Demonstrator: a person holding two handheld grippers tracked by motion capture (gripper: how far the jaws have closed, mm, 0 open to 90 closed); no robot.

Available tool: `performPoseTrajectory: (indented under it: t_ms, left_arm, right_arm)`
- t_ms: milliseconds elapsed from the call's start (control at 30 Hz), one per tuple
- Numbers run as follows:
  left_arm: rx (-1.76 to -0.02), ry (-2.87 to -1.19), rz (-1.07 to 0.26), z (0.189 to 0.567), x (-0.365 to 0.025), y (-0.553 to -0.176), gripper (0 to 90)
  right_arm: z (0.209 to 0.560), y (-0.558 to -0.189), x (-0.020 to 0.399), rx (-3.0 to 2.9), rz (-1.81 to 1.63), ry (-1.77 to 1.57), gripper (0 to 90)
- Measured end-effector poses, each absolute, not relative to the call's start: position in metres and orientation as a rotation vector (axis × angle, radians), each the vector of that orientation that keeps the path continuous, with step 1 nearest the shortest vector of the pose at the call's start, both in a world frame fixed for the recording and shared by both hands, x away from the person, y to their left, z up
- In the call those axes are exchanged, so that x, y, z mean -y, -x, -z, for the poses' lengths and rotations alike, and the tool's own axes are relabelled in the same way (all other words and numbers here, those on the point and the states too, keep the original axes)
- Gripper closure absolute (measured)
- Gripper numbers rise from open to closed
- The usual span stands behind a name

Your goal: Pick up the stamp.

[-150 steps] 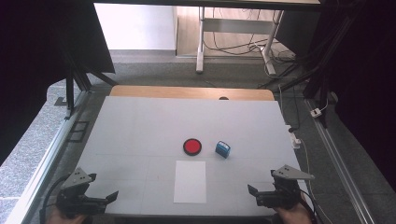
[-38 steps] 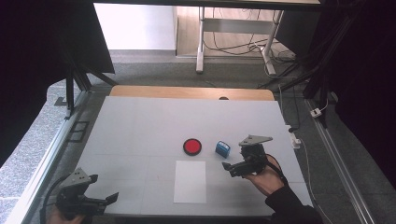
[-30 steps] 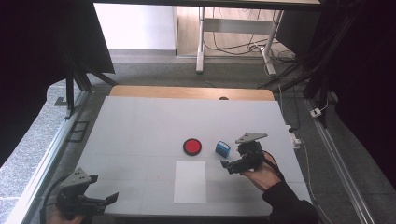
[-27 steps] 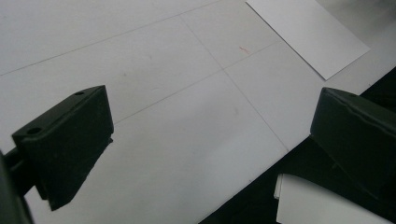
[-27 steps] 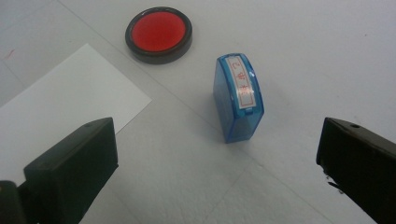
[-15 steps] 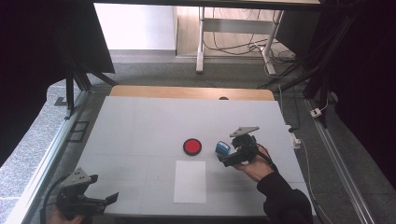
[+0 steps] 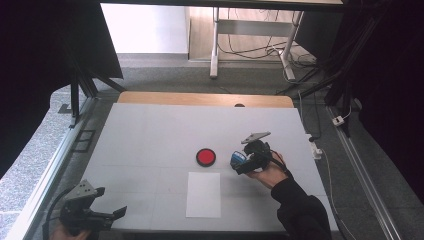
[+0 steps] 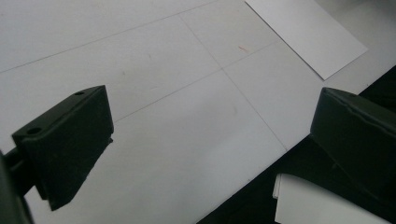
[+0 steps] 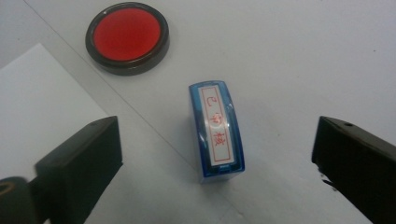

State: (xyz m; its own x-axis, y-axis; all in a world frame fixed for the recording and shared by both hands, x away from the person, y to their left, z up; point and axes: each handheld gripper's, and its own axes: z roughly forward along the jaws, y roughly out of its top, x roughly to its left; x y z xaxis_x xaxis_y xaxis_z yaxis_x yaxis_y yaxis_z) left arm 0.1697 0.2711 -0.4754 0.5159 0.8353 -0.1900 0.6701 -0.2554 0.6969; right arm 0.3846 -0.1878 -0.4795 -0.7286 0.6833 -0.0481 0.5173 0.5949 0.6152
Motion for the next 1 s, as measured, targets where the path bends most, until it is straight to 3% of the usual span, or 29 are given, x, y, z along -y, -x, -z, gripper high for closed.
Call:
performPoseTrajectory:
  t_ms: [167,200,267,300,467,500,533,567,1000]
  left_arm:
    - [-1.226,-2.007,-0.278,0.475,-0.271,-0.170,0.0]
    - [-1.226,-2.007,-0.278,0.475,-0.271,-0.170,0.0]
    - [-1.227,-2.007,-0.278,0.475,-0.271,-0.170,0.0]
    - [-1.227,-2.008,-0.278,0.475,-0.271,-0.170,0.0]
    - [-1.226,-2.009,-0.276,0.476,-0.271,-0.170,0.0]
    - [-1.226,-2.010,-0.276,0.476,-0.271,-0.170,0.0]
    - [-1.226,-2.010,-0.277,0.476,-0.271,-0.170,0.0]
    - [-1.226,-2.010,-0.276,0.476,-0.271,-0.170,0.0]
    - [-1.228,-2.009,-0.276,0.476,-0.271,-0.169,0.0]
  right_arm:
    - [0.479,-0.389,0.187,-2.569,-0.837,-0.953,26.3]
    - [0.479,-0.389,0.187,-2.569,-0.837,-0.953,26.3]
    - [0.479,-0.391,0.187,-2.595,-0.841,-0.951,37.2]
    - [0.479,-0.391,0.187,-2.595,-0.841,-0.951,37.2]
    - [0.479,-0.396,0.187,-2.635,-0.857,-0.961,56.5]
    - [0.479,-0.396,0.187,-2.635,-0.857,-0.961,56.5]
    - [0.479,-0.397,0.187,-2.642,-0.862,-0.950,66.7]
    - [0.479,-0.397,0.187,-2.643,-0.847,-0.953,69.4]
    - [0.474,-0.394,0.186,-2.656,-0.841,-0.892,71.0]
